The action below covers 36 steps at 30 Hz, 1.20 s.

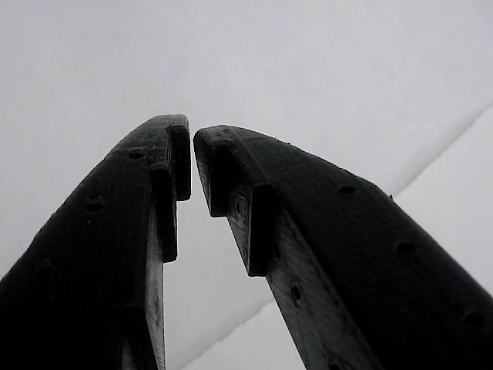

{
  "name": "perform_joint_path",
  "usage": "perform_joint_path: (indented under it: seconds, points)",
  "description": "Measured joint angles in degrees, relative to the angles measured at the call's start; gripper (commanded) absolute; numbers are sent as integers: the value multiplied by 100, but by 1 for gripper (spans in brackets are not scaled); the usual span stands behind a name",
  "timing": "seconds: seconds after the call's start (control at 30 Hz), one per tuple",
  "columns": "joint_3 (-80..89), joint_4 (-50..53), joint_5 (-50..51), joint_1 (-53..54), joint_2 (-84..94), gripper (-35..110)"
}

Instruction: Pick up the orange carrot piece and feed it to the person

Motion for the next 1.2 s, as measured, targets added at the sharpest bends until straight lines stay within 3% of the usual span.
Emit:
perform_joint_path:
  seconds: [1.2]
  points:
    - [0, 0, 0, -105, 0, -2]
